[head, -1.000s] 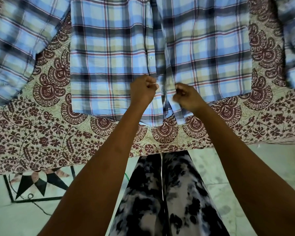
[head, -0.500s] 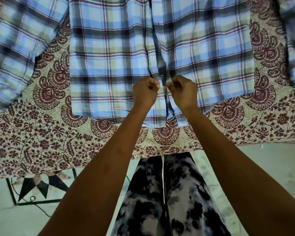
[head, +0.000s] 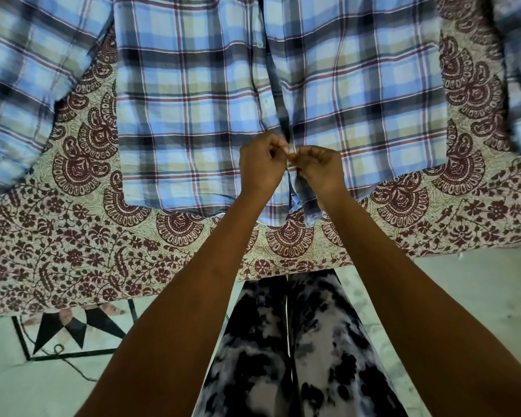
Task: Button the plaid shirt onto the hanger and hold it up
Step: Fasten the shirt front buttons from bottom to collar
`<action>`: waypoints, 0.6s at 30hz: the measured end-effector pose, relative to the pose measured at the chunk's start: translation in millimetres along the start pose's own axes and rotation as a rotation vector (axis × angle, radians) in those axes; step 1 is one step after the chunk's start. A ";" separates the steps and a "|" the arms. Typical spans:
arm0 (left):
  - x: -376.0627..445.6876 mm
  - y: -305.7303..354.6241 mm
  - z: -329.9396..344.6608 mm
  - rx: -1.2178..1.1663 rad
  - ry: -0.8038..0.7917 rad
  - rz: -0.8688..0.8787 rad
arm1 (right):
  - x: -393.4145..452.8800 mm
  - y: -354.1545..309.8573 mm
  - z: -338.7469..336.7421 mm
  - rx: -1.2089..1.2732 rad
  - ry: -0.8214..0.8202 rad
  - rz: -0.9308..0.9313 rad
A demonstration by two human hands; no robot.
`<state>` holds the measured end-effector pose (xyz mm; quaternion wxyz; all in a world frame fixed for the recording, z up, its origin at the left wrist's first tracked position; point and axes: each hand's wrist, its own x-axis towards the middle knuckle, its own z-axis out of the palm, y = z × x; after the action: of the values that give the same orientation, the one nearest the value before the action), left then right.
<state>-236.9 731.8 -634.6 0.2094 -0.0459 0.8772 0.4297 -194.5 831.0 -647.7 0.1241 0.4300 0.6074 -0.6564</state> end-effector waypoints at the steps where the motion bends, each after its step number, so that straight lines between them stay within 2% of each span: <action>1: 0.7 -0.6 -0.3 -0.025 -0.005 -0.020 | 0.2 -0.4 0.1 0.004 -0.002 0.007; 5: 5.5 -4.2 -0.6 -0.070 -0.043 -0.124 | 0.3 0.2 -0.2 0.024 -0.005 0.047; 12: 10.1 -5.3 -1.0 -0.061 -0.077 -0.165 | 0.6 -1.5 -6.7 0.162 -0.103 0.128; 15: 9.7 -6.2 -1.8 -0.111 -0.093 -0.203 | 1.8 -1.3 -5.4 0.130 -0.115 0.075; 18: 9.6 -6.9 -0.7 -0.141 -0.067 -0.265 | 3.2 -0.7 1.3 0.016 -0.044 -0.023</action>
<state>-244.0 727.9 -643.2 0.2897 -0.1612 0.8236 0.4601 -197.5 831.2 -649.7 0.1265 0.4095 0.6039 -0.6720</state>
